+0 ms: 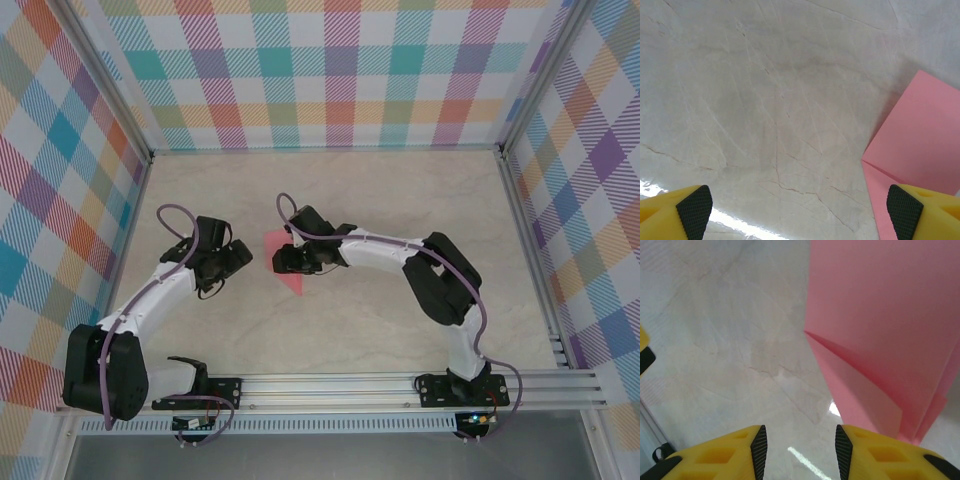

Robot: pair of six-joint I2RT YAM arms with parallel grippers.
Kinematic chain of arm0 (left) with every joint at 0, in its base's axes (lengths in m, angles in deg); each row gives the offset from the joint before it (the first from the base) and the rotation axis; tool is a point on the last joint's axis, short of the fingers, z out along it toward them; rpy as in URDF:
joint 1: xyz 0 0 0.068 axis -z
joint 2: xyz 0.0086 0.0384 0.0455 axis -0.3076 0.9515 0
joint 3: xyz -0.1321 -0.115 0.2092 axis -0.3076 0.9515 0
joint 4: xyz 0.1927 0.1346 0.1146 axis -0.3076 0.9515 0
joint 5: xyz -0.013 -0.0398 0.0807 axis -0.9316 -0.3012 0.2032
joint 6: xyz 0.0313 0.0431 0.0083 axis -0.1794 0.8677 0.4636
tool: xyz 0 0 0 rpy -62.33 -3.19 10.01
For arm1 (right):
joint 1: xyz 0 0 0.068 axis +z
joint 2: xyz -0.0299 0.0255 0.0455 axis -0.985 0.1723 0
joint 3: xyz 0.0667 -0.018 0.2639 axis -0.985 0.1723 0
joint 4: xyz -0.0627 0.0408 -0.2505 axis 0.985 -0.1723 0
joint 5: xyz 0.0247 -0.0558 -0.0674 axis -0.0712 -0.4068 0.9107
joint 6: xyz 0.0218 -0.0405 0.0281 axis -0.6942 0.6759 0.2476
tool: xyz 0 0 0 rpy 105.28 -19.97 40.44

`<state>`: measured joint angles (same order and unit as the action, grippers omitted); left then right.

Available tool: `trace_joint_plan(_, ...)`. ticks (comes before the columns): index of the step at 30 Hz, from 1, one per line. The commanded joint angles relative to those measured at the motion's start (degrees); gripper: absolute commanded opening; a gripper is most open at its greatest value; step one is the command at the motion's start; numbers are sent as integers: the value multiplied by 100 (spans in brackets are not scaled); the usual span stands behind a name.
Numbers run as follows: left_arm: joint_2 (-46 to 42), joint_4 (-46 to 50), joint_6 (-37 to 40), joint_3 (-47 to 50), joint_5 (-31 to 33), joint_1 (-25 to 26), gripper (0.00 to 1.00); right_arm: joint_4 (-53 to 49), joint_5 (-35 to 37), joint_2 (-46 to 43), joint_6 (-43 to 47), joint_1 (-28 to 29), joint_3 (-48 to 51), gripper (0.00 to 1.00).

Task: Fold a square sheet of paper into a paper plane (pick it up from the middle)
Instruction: Move the paper to the center of the table.

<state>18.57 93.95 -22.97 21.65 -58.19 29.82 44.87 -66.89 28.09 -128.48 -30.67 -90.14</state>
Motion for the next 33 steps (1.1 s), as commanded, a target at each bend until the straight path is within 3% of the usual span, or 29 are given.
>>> trace_joint_plan(1, -7, -218, -99, 85, -249, -100, 93, -520, 265, 324, 5, 21, -404, 43)
trace_joint_plan(12, 74, -417, 70, 120, -806, -100, 94, -1026, 292, 593, 594, -80, -273, 43)
trace_joint_plan(22, 294, -961, 195, 270, -1933, -85, 95, -1034, -234, -490, 1984, -364, 1042, 43)
trace_joint_plan(27, 392, -1432, -39, 422, -2179, 16, 95, -544, -382, -999, 1402, -406, 1138, 43)
trace_joint_plan(33, 391, -1874, -337, 691, -2410, 171, 97, -22, -462, -816, 623, -488, 1207, 43)
